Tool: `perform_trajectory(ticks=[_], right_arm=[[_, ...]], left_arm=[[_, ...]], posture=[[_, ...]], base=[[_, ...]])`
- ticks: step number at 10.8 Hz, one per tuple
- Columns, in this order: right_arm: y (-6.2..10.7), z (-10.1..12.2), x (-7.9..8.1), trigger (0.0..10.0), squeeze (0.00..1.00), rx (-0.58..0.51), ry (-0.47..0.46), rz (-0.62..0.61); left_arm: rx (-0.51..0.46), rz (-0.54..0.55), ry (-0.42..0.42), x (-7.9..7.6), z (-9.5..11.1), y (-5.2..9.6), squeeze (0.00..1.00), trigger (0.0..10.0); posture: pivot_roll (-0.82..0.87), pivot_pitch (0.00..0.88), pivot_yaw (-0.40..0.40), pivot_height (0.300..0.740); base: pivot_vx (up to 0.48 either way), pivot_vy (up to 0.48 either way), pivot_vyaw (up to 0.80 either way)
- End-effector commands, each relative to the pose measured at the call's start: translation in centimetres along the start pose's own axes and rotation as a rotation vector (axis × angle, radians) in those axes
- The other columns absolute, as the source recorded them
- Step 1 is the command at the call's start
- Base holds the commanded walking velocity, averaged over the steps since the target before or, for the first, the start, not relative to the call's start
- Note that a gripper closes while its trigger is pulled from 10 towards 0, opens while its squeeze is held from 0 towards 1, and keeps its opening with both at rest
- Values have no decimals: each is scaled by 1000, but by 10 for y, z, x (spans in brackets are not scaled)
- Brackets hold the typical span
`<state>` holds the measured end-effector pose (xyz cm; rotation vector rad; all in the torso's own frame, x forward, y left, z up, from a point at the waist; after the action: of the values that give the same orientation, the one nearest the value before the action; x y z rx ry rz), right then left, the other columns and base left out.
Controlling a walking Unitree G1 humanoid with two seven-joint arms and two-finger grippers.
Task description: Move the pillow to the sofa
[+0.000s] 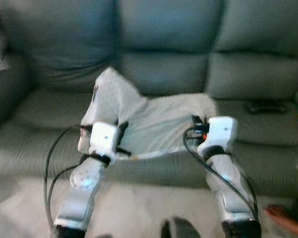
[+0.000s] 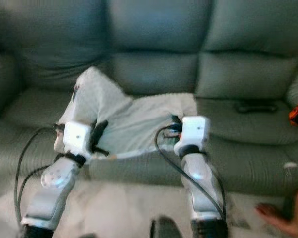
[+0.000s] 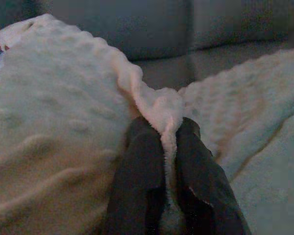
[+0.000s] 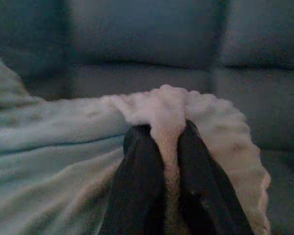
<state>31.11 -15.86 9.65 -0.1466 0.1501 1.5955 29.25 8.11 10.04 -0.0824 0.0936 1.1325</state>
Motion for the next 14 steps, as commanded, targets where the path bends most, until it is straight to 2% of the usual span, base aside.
perform_trajectory(ticks=[1,5,9,11,14], right_arm=[[-2,9,5,10000,0,-30,-16,4],[-3,9,6,10000,0,-25,-10,16],[0,7,13,10000,0,-21,-11,47],[2,6,13,10000,0,-21,-19,50],[3,3,14,10000,0,-12,-26,53]], left_arm=[[-22,-14,-24,3,8,2,0,10000],[-2,71,-60,17,5,5,0,10000],[19,195,-90,36,-1,19,0,10000],[32,198,-101,40,-4,26,0,10000],[19,198,-91,42,-2,26,0,10000]], posture=[[-23,101,-9,740],[-16,123,-17,740],[-8,139,-25,740],[-3,146,-24,740],[-1,159,-29,692]], base=[[345,0,-800],[0,0,0],[0,0,0],[0,0,0],[0,0,0]])
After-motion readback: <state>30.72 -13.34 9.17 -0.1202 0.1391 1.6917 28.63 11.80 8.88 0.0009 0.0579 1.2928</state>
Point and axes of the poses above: a point about 5 cm out from each wrist's last joint towards the gripper, its own y axis pointing back from the gripper into the wrist, its own z axis along the axis of the wrist's last joint, x = y × z, the point moved 4 cm from there along -y, pointing out of the wrist towards the gripper, and after that the axes turned 9 degrees about y, right-handed, at the moved point
